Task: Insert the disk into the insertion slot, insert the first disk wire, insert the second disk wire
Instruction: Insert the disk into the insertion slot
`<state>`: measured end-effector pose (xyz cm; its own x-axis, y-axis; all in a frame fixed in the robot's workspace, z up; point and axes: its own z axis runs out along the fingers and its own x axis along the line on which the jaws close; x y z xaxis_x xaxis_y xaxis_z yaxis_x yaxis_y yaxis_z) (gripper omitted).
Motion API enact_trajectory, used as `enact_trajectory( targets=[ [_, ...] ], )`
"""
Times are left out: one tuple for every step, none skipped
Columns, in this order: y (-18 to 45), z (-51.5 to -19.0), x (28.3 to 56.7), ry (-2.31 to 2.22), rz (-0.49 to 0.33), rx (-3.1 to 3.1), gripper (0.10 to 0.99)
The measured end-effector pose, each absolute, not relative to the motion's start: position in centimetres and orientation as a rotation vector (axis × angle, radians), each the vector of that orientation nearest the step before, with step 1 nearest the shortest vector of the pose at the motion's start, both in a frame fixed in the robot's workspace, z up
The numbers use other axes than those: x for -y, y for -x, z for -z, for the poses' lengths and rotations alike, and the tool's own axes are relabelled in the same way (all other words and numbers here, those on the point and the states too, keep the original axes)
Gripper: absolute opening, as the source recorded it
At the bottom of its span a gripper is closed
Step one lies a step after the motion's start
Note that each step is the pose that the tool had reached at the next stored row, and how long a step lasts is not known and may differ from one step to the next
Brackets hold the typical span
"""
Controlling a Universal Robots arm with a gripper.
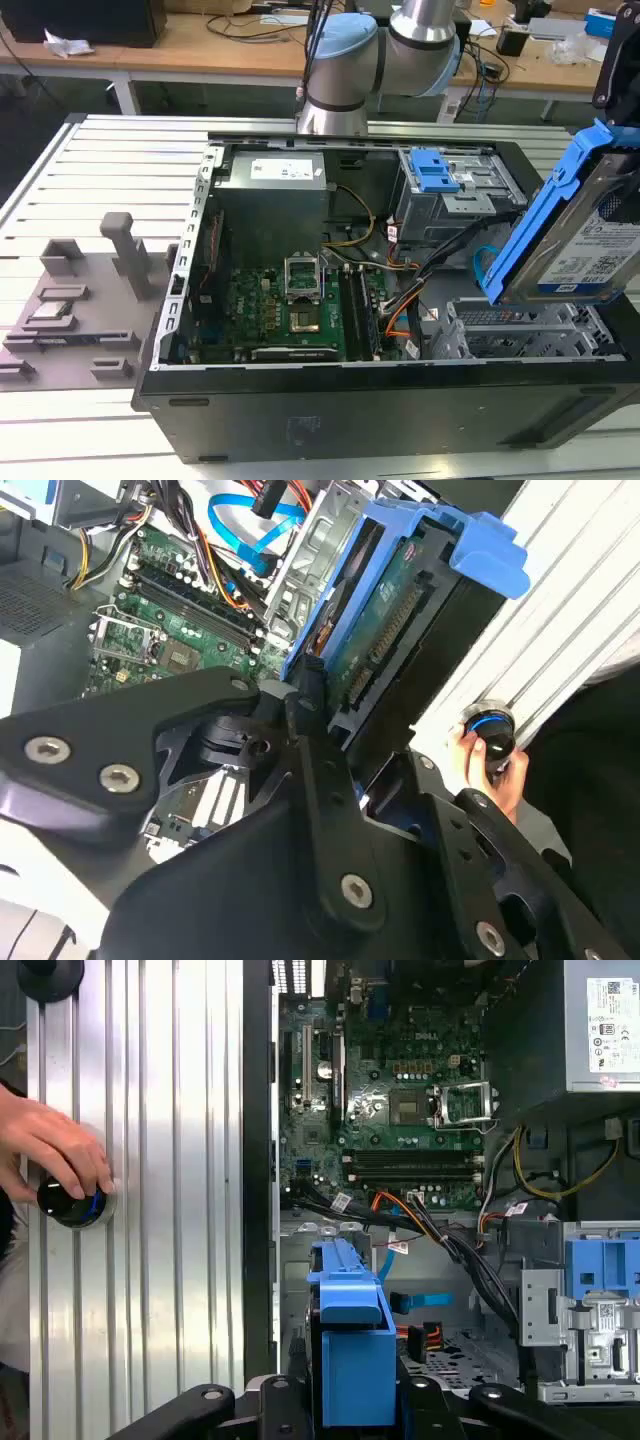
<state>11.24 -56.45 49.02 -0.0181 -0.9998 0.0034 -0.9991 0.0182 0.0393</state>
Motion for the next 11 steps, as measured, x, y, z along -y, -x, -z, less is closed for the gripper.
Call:
enact_trajectory(
  targets=[
    [-11.2,-48.5,56.5,-2.18,0.04,2.22,0.365],
    [-11.2,-48.1,56.4,-2.18,0.04,2.22,0.365],
    [-11.2,-47.4,56.4,-2.178,0.04,2.222,0.365],
    [-11.2,-47.1,56.3,-2.174,0.041,2.226,0.365],
    [-11.2,-46.8,56.2,-2.171,0.041,2.229,0.365],
    [-11.2,-46.6,56.1,-2.168,0.041,2.231,0.365],
    [-11.2,-46.3,55.9,-2.165,0.041,2.234,0.365],
    [-11.2,-46.2,55.8,-2.164,0.041,2.235,0.365],
    [-11.2,-45.9,55.6,-2.163,0.041,2.236,0.365],
    [-11.2,-45.6,55.4,-2.161,0.041,2.238,0.365],
    [-11.2,-45.3,55.3,-2.159,0.042,2.24,0.365]
  ],
)
